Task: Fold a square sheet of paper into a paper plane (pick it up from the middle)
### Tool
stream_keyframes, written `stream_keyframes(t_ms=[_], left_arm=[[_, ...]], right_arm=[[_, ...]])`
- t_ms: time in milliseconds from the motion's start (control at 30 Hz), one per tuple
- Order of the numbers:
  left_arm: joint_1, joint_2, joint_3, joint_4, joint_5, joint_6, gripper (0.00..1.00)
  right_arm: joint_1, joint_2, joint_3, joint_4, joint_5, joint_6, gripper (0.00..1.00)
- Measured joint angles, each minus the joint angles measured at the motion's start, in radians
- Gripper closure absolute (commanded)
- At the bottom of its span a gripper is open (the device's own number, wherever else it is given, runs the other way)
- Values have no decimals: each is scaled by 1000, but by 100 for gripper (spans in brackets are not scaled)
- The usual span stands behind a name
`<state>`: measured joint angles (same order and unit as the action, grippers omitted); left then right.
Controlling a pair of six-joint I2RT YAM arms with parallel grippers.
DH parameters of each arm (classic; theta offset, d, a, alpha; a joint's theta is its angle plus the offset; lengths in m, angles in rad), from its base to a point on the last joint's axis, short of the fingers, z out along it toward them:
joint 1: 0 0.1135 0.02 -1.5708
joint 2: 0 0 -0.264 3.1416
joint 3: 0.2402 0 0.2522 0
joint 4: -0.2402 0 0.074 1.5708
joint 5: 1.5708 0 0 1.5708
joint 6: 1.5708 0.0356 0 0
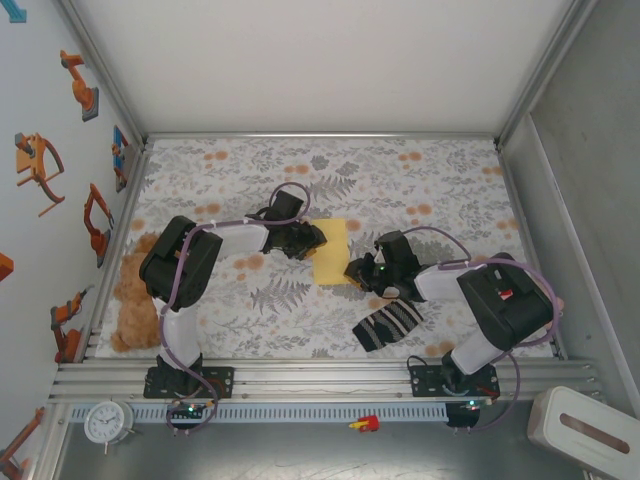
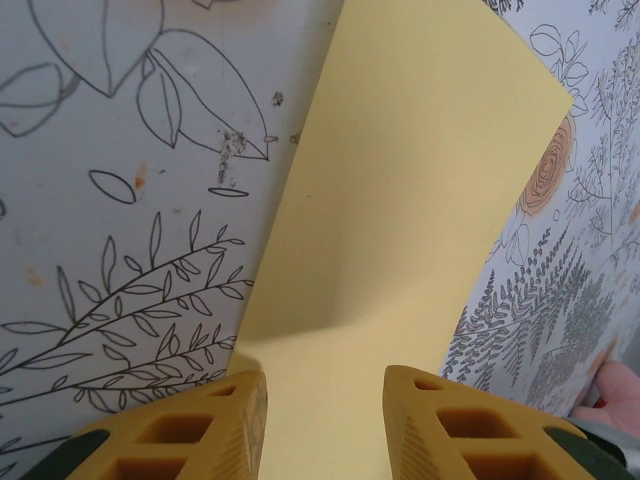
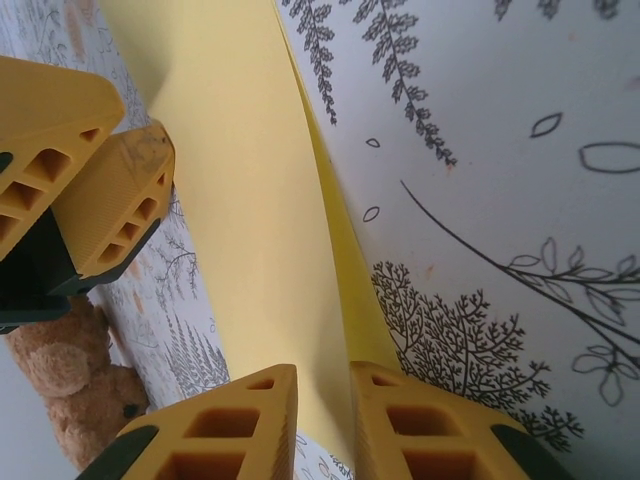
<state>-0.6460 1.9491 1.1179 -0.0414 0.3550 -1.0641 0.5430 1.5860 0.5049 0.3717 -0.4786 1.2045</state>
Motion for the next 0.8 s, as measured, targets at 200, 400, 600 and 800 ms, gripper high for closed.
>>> stream_keyframes(t_ms=[200,400,600,800], left_arm=[[1,0,0,-2,1,1,66],[1,11,25,-34,10,26,68],[1,11,45,-43,35,78,68],[6,8,45,-3,61,116,73]], right_arm=[[0,0,1,-16,11,-3,88],[0,-1,27,-90,27,-32,100],[0,-46,76,-208,44,-80,100],[0,-70,107,-305,33,-118,100]])
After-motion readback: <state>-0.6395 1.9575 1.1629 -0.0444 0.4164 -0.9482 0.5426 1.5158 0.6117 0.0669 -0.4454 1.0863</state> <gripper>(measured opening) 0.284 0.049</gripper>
